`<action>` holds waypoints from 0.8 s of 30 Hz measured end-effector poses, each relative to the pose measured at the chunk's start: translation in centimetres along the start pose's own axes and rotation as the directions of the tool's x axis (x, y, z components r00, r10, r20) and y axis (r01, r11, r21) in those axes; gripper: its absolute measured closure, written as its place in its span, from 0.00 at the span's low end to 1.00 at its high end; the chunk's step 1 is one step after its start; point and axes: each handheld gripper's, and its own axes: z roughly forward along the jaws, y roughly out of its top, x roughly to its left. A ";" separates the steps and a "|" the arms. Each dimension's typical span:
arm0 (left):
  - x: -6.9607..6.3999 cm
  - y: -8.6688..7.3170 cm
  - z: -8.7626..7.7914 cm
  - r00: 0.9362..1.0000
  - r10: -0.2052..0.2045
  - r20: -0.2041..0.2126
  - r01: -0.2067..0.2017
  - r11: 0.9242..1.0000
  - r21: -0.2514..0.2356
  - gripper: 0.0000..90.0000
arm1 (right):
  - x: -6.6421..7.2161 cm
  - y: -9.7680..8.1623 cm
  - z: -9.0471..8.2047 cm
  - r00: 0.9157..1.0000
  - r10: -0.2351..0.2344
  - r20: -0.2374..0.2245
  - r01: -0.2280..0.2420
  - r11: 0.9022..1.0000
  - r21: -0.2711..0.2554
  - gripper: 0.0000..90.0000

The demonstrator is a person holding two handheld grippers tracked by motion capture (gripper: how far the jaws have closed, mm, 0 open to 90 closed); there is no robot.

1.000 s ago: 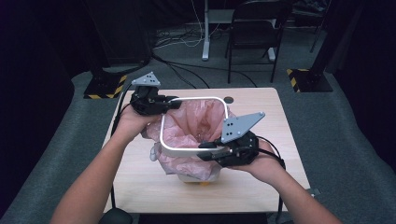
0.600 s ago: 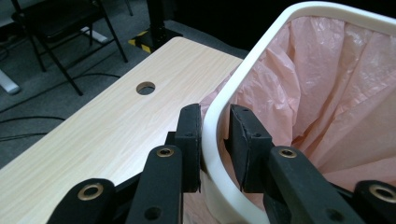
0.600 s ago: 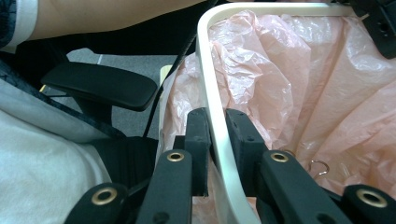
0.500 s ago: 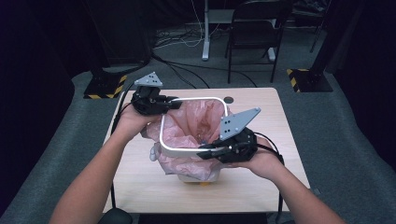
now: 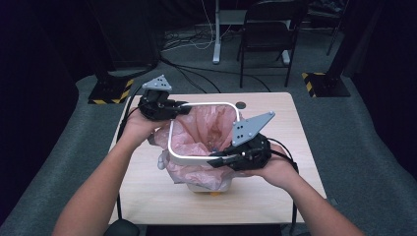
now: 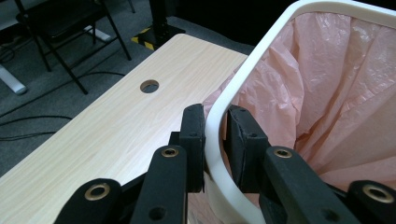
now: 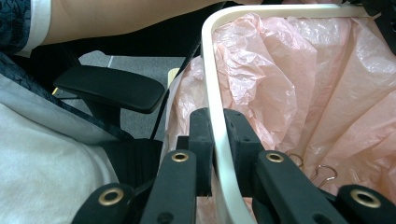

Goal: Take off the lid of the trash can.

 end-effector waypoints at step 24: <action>-0.1 1.8 -1.6 1.000 0.009 -0.001 -0.009 1.000 -0.013 0.86 | 0.2 1.3 -1.0 1.000 -0.025 0.008 0.025 0.999 -0.032 0.91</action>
